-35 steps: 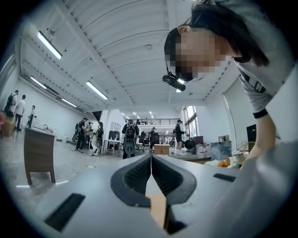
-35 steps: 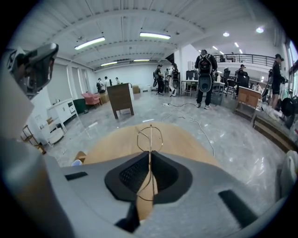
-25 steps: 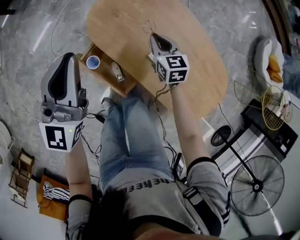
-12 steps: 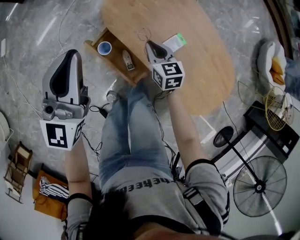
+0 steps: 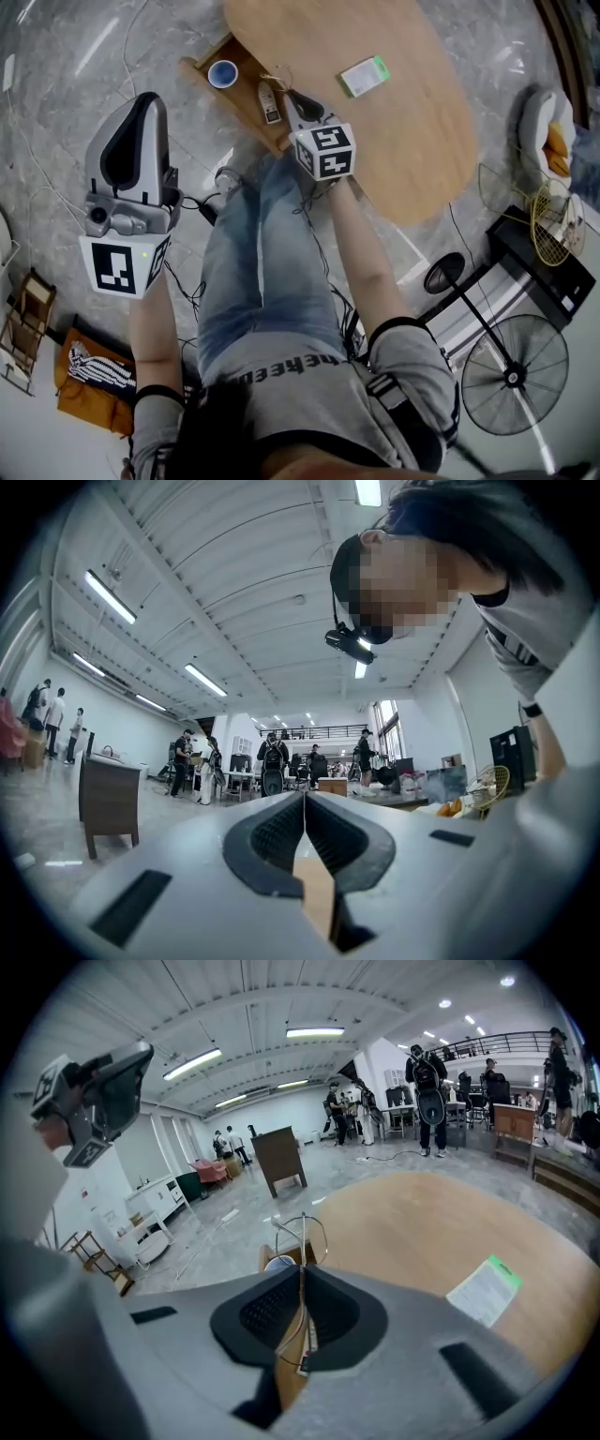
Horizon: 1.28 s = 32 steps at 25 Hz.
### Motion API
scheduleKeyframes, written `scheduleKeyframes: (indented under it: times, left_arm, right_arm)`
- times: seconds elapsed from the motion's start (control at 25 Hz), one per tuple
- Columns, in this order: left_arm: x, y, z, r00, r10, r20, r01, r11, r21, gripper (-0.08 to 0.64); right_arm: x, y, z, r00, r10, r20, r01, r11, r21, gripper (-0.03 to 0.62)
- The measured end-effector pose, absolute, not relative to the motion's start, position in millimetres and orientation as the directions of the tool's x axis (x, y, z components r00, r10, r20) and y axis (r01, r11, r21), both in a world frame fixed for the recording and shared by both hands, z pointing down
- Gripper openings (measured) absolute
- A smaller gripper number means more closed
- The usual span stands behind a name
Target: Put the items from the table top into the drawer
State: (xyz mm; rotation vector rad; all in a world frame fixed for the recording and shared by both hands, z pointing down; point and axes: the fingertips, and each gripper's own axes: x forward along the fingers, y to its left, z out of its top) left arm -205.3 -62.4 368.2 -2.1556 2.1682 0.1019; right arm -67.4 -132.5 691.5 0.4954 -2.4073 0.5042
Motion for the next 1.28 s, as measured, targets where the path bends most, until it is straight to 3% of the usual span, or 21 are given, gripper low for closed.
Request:
scheduleKeyframes:
  times: [1.28]
  left_arm:
    - [-278,-21,463,-0.098,-0.995,0.008,-0.994,0.098,0.049,0.011]
  right_arm:
    - [-100,-73,880,-0.419,0.019,0.908,-0.418,0.884,-0.211,0.018]
